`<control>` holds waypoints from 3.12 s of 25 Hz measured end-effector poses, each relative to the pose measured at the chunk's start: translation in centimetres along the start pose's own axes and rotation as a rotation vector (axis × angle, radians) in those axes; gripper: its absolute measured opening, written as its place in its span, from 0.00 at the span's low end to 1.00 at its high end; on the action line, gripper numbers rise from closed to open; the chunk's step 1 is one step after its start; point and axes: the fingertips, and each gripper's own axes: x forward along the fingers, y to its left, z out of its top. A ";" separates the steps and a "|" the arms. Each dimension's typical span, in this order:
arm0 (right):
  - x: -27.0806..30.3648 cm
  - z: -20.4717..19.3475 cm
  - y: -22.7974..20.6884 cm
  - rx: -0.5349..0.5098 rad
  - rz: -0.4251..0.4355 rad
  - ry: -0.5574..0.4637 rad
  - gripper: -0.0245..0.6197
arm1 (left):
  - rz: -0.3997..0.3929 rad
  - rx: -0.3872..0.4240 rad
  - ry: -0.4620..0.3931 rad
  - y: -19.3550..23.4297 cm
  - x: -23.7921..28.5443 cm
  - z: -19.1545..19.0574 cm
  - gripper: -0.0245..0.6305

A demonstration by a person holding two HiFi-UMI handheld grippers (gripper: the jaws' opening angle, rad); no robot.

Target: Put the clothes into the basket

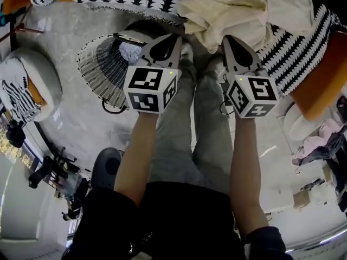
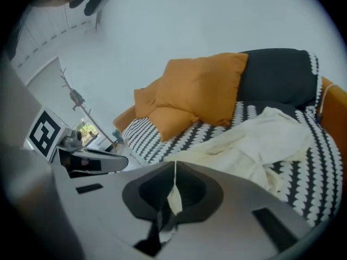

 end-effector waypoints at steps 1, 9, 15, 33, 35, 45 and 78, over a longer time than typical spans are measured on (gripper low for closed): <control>-0.4 0.3 -1.8 0.006 -0.026 -0.006 0.06 | -0.012 0.017 0.004 -1.0 1.1 0.5 0.06; -2.5 1.9 -12.7 0.034 -0.185 -0.036 0.06 | -0.072 0.144 0.078 -6.2 8.4 2.4 0.12; -3.0 3.6 -19.4 -0.027 -0.252 -0.009 0.34 | 0.052 0.302 0.223 -6.3 11.0 1.5 0.37; 4.6 1.1 -30.5 -0.024 -0.279 0.297 0.24 | 0.131 0.264 0.395 -4.3 18.2 -2.1 0.48; 4.7 0.7 -29.9 0.026 -0.284 0.283 0.20 | 0.142 0.244 0.405 -4.1 18.4 -2.1 0.47; 2.0 0.3 -22.8 0.083 -0.148 0.194 0.12 | 0.074 0.125 0.329 -5.0 16.2 -0.9 0.19; 2.0 -2.4 27.5 -0.270 0.741 0.257 0.12 | 0.492 -0.483 -0.238 12.5 -22.6 -13.6 0.16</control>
